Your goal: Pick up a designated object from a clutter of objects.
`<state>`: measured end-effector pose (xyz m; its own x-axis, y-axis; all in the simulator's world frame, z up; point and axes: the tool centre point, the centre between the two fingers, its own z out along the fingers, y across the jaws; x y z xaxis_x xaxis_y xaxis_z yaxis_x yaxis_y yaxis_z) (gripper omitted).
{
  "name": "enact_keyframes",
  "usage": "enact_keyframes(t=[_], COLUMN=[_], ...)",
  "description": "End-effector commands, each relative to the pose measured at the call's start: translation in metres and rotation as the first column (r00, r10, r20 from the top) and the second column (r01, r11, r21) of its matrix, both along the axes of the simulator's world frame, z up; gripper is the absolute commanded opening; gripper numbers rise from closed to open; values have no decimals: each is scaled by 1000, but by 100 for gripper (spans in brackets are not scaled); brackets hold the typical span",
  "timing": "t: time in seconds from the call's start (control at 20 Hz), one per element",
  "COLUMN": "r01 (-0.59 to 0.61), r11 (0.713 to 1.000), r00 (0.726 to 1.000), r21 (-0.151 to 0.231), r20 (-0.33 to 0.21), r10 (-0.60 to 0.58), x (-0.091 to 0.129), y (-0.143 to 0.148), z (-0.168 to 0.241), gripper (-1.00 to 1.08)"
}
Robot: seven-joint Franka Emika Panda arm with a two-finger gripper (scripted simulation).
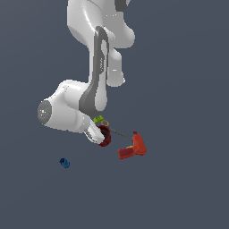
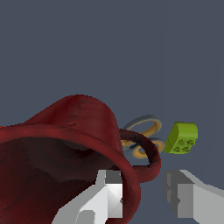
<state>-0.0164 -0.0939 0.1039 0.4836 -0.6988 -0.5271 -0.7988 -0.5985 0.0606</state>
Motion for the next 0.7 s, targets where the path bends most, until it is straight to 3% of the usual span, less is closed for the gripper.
enact_keyframes(t=[0.0, 0.65], r01=[-1, -4], r11=[1000, 1000], r00=[1000, 1000], r21=[0, -1], r20=[3, 3], r10=[1, 4], x=[-5, -49], y=[13, 105], z=[14, 111], gripper=[-100, -100])
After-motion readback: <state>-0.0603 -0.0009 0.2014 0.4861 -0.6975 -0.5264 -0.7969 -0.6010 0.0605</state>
